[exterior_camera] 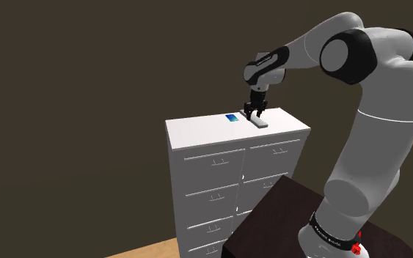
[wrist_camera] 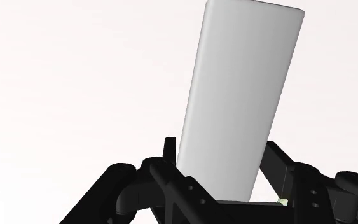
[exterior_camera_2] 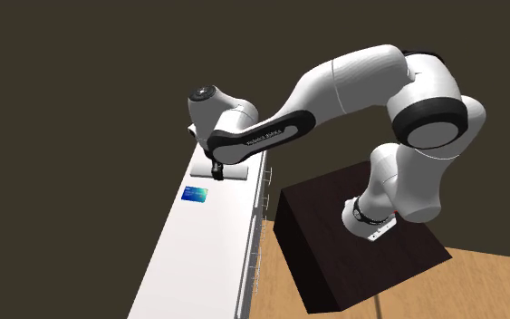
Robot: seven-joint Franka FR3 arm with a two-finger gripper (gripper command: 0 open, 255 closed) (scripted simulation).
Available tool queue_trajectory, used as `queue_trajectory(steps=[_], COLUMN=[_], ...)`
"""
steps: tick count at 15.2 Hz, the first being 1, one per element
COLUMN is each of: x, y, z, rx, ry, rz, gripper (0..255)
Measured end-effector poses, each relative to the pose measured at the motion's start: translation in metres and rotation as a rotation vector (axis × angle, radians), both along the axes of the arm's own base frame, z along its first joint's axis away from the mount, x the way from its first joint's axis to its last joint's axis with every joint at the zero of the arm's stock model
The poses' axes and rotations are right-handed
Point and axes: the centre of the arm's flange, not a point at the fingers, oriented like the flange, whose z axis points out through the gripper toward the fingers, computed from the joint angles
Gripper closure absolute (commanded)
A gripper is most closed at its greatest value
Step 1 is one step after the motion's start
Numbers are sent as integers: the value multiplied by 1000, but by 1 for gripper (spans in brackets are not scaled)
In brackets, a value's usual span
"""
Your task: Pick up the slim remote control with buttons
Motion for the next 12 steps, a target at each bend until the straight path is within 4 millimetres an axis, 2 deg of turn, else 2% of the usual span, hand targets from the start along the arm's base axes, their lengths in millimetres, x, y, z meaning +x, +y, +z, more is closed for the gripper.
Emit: queue_trajectory(steps=[12], x=[0], y=[0], z=[61], rx=[0], ry=[0], rz=[0], gripper=[255])
